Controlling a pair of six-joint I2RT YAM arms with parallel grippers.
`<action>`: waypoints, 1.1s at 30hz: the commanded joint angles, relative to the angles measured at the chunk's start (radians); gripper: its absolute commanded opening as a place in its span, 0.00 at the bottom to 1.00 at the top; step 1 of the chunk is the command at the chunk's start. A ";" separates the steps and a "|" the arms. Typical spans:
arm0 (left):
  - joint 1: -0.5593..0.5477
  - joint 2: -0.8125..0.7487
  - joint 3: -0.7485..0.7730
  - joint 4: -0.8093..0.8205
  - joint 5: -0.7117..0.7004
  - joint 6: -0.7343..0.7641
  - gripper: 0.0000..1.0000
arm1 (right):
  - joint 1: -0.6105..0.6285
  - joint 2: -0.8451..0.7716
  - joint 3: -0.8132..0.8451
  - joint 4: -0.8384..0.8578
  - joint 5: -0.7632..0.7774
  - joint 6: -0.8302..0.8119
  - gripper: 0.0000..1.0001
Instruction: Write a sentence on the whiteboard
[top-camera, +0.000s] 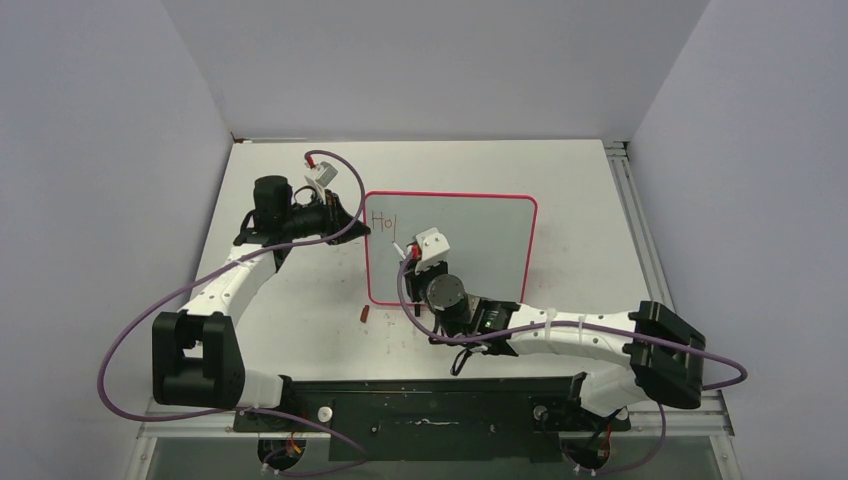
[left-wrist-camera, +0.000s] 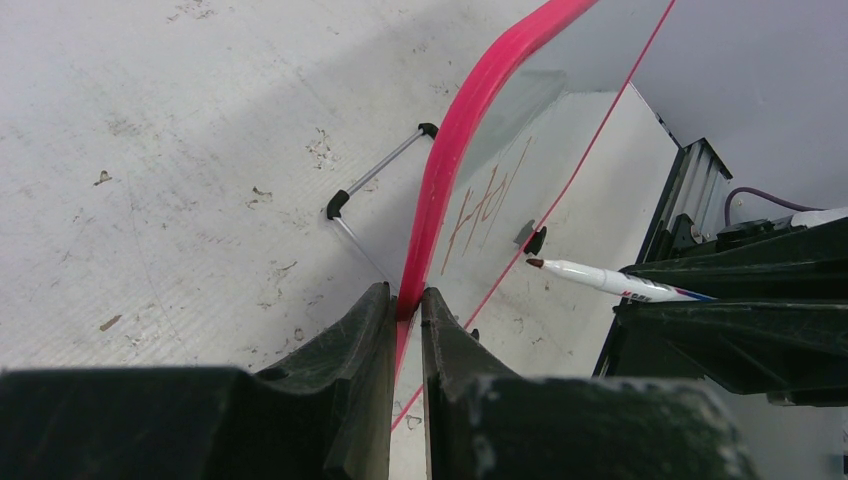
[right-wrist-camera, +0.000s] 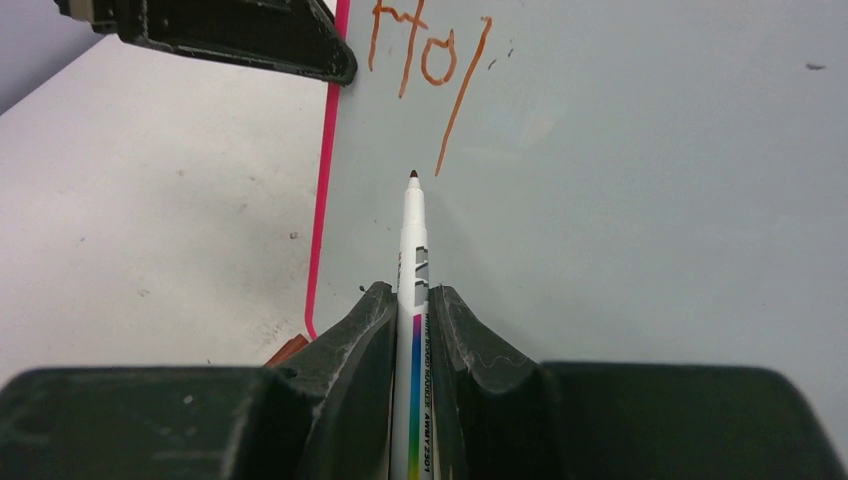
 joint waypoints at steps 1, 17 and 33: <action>-0.013 -0.027 0.023 -0.004 0.029 -0.007 0.00 | -0.002 -0.033 0.054 0.076 0.052 -0.060 0.05; -0.013 -0.020 0.024 -0.002 0.029 -0.008 0.00 | -0.077 0.050 0.116 0.163 0.017 -0.112 0.05; -0.013 -0.019 0.026 -0.004 0.028 -0.008 0.00 | -0.102 0.033 0.088 0.127 0.051 -0.074 0.05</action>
